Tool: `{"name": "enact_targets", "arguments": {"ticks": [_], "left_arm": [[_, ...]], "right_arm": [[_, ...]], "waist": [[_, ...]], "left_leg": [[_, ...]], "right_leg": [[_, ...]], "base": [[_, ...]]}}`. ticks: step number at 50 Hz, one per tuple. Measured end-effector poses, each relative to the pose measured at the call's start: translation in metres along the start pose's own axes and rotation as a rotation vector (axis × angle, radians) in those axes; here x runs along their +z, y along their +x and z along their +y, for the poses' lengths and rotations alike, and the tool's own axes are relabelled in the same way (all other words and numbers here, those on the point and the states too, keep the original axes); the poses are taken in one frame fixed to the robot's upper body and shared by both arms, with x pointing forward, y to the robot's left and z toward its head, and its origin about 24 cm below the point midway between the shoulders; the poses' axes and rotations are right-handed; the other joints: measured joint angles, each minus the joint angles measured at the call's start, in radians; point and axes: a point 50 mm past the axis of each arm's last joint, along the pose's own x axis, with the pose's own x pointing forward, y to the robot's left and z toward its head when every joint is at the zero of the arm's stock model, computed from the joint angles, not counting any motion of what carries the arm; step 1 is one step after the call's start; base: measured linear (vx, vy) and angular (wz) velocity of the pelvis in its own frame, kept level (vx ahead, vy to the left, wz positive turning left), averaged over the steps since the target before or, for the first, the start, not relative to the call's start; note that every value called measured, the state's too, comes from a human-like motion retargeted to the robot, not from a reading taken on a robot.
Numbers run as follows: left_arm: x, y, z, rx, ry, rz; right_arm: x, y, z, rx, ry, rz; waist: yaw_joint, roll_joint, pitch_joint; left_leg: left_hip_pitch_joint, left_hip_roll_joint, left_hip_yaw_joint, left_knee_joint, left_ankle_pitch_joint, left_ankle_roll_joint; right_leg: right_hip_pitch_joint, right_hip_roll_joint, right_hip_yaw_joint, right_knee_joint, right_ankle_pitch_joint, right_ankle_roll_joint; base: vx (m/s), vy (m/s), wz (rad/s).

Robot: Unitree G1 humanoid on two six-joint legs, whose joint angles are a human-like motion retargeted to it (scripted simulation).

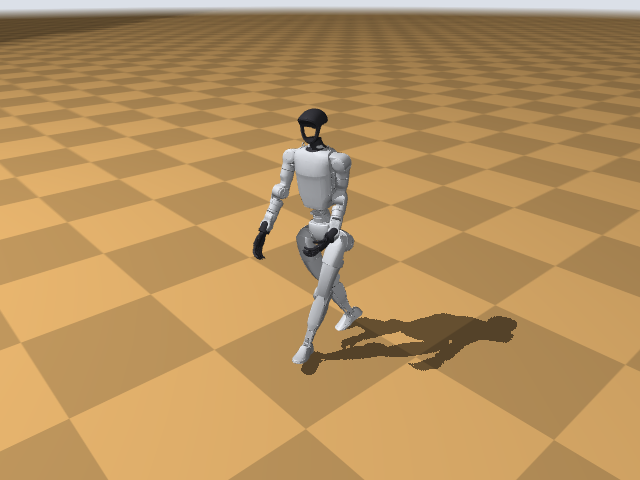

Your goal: Walk run

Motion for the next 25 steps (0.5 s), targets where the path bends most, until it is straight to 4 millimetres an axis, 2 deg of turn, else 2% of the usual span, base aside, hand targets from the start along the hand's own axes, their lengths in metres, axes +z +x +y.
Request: {"name": "enact_targets", "arguments": {"ticks": [3,5,7,8,10,13,15,17,21,25], "left_arm": [[-0.005,-0.006,0.007,0.043,-0.023,0.016],[-0.005,-0.008,0.011,0.069,-0.037,0.016],[-0.001,-0.006,0.014,0.079,-0.042,0.000],[0.001,-0.004,0.012,0.073,-0.039,-0.008],[0.008,0.003,0.008,0.048,-0.027,-0.027],[0.017,0.013,0.001,0.003,-0.014,-0.055],[0.023,0.016,-0.002,-0.031,0.009,-0.075],[0.030,0.019,-0.004,-0.062,0.034,-0.094],[0.040,0.024,-0.006,-0.100,0.061,-0.107],[0.045,0.025,-0.003,-0.099,0.084,-0.109]], "right_arm": [[-0.036,-0.007,0.013,0.043,-0.025,0.087],[-0.072,-0.016,0.025,0.079,-0.026,0.203],[-0.108,-0.031,0.034,0.106,-0.016,0.342],[-0.126,-0.039,0.037,0.118,-0.007,0.408],[-0.156,-0.057,0.040,0.156,0.008,0.519],[-0.197,-0.086,0.045,0.215,0.009,0.642],[-0.221,-0.107,0.049,0.230,0.018,0.710],[-0.242,-0.128,0.052,0.242,0.039,0.777],[-0.276,-0.170,0.063,0.307,0.119,0.923],[-0.294,-0.201,0.074,0.368,0.200,1.032]], "waist": [[0.016,-0.008,-0.023],[0.000,0.007,-0.037],[-0.031,0.034,-0.023],[-0.041,0.039,-0.013],[-0.053,0.091,-0.015],[-0.064,0.116,-0.018],[-0.118,0.135,-0.016],[-0.169,0.138,-0.015],[-0.248,0.111,0.000],[-0.287,0.088,0.019]], "left_leg": [[0.040,0.015,0.007,0.035,0.059,-0.002],[0.066,0.036,-0.033,0.081,0.025,0.026],[0.112,0.069,-0.075,0.117,-0.013,0.026],[0.149,0.064,-0.098,0.117,-0.032,0.026],[0.196,0.093,-0.155,0.102,-0.056,0.026],[0.248,0.092,-0.200,0.087,-0.084,0.021],[0.289,0.082,-0.272,0.072,-0.099,0.020],[0.325,0.057,-0.332,0.064,-0.116,0.024],[0.405,0.005,-0.407,0.070,-0.168,0.026],[0.507,-0.019,-0.451,0.071,-0.220,0.024]], "right_leg": [[0.018,-0.016,0.008,0.084,0.257,0.030],[-0.002,-0.033,0.013,0.198,0.458,0.013],[-0.065,-0.036,0.025,0.401,0.566,-0.034],[-0.116,-0.020,0.086,0.520,0.566,-0.034],[-0.195,0.043,0.148,0.591,0.498,-0.009],[-0.341,0.089,0.286,0.667,0.318,0.036],[-0.425,0.063,0.273,0.657,0.210,0.025],[-0.500,-0.007,0.236,0.588,0.146,0.021],[-0.602,-0.120,0.220,0.325,0.139,0.036],[-0.668,-0.159,0.269,0.068,0.116,0.013]], "base": [[1.06,-0.18,0.03],[1.06,-0.20,0.43],[0.89,-0.25,0.74],[0.94,-0.26,0.82],[0.83,-0.15,0.75],[0.71,-0.19,0.70],[0.69,-0.25,1.50],[0.74,-0.31,1.56],[0.72,-0.40,1.17],[0.77,-0.50,0.63]]}}
